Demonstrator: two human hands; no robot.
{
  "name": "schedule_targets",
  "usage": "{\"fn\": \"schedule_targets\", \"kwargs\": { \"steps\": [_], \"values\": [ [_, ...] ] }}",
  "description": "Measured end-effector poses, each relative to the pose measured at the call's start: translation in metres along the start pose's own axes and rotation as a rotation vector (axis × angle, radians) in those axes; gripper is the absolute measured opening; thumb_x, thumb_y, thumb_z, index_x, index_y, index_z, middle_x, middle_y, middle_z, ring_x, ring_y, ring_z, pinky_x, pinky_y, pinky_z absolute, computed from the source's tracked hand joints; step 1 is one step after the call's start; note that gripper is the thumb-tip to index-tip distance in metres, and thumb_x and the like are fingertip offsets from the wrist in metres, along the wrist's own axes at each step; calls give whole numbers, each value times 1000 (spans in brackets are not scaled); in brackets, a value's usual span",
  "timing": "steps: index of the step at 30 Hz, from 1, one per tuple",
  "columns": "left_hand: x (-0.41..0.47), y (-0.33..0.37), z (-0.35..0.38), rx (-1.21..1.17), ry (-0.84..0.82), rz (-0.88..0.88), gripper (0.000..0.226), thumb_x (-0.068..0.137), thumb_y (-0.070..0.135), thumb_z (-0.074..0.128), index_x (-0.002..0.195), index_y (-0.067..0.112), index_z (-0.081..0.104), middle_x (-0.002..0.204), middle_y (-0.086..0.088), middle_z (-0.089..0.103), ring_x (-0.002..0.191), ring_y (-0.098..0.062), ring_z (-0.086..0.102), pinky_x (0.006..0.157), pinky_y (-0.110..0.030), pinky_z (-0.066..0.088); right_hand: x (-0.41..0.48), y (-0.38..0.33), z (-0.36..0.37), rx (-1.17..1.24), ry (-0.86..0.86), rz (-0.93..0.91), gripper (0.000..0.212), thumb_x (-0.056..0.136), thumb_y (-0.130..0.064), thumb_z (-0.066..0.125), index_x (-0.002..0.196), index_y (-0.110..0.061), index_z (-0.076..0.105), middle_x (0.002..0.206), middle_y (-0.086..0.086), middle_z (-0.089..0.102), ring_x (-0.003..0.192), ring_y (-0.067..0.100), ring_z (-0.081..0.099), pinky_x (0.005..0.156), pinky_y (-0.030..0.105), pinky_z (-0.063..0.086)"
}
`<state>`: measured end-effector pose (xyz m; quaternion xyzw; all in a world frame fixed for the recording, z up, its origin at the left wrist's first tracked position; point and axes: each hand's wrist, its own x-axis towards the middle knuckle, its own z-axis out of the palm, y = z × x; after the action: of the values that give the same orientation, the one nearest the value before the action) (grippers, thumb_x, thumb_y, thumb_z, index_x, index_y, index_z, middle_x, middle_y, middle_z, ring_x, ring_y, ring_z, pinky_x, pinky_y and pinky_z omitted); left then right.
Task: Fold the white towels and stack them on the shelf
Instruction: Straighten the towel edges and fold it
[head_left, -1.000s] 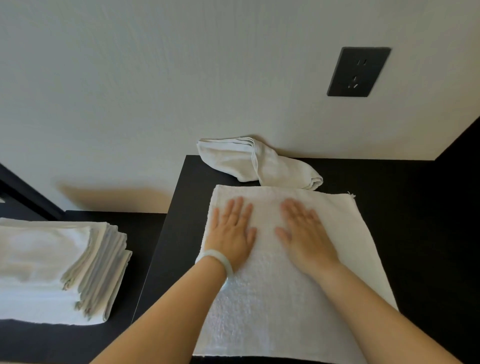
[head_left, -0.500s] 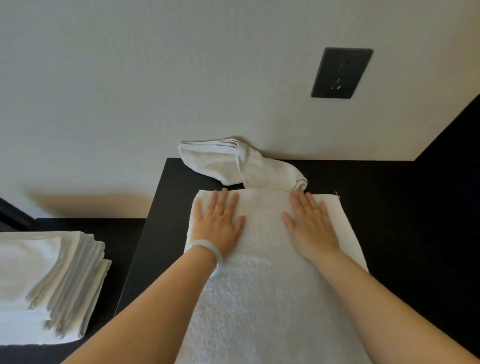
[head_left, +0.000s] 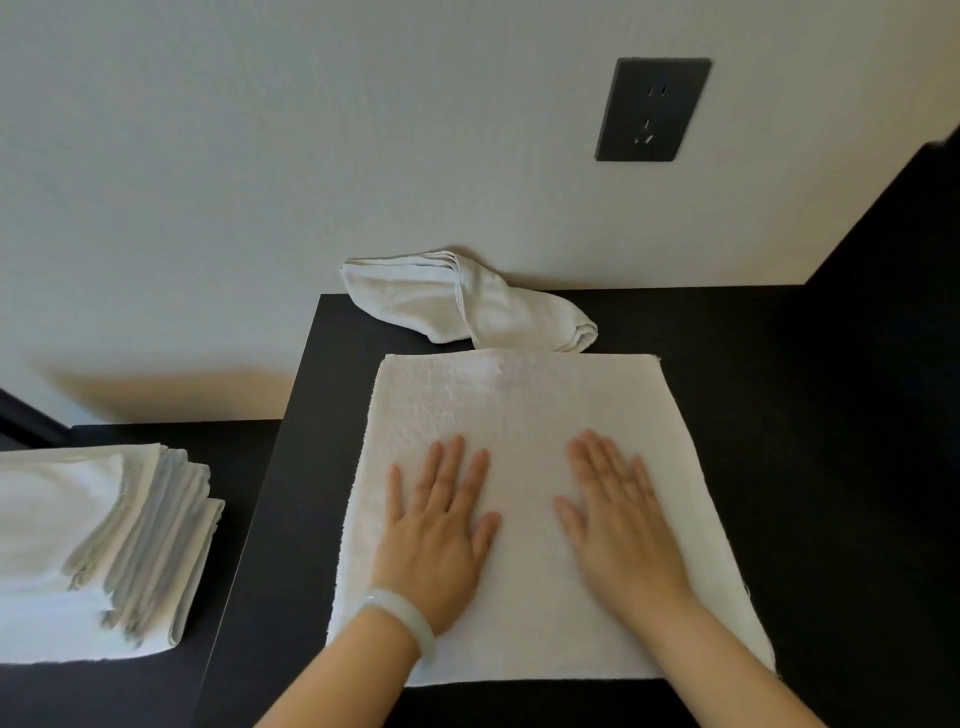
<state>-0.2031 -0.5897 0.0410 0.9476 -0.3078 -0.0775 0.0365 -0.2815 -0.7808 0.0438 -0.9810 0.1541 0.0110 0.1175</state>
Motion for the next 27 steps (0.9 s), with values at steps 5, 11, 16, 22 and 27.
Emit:
{"fn": "schedule_targets", "kwargs": {
  "steps": [5, 11, 16, 22, 27],
  "values": [
    [-15, -23, -12, 54, 11, -129, 75, 78, 63, -27, 144, 29, -35, 153, 2, -38, 145, -22, -30, 117, -49, -20, -18, 53, -29, -94, -18, 232, 79, 87, -66, -5, 152, -22, -14, 162, -5, -18, 145, 7, -22, 122, 35, -11],
    [-15, 20, -23, 84, 20, 151, 62, 97, 55, 23, 141, 22, 52, 149, -5, 45, 137, -25, 44, 108, -44, 21, -15, -4, -16, 11, -89, -177, 66, 104, -53, 16, 145, -29, -29, 151, -18, -38, 133, -4, -42, 104, 19, -36],
    [-20, -23, -8, 60, 129, 142, 63, 101, 56, 14, 137, 25, 55, 154, 5, 38, 149, -8, 3, 111, -39, 16, -15, 39, -23, -66, -180, -139, 65, 104, -54, 18, 148, -31, -23, 154, -19, -32, 134, -6, -36, 94, 10, -39],
    [-27, -37, -16, 157, 110, 310, 62, 91, 66, 32, 139, 29, 44, 163, 9, 8, 150, -13, -4, 110, -30, 13, -11, 56, -31, -53, -330, -254, 75, 95, -68, 26, 142, -41, -26, 141, -33, -42, 134, -8, -38, 94, 6, -36],
    [-40, -36, -8, 272, 73, 460, 66, 87, 74, 42, 141, 37, 50, 147, 10, 48, 142, -19, 19, 111, -37, 12, -17, 43, -35, -165, -333, -388, 79, 97, -65, 9, 157, -14, 4, 149, -9, 49, 132, 4, 47, 117, 30, -7]
  ]
}}
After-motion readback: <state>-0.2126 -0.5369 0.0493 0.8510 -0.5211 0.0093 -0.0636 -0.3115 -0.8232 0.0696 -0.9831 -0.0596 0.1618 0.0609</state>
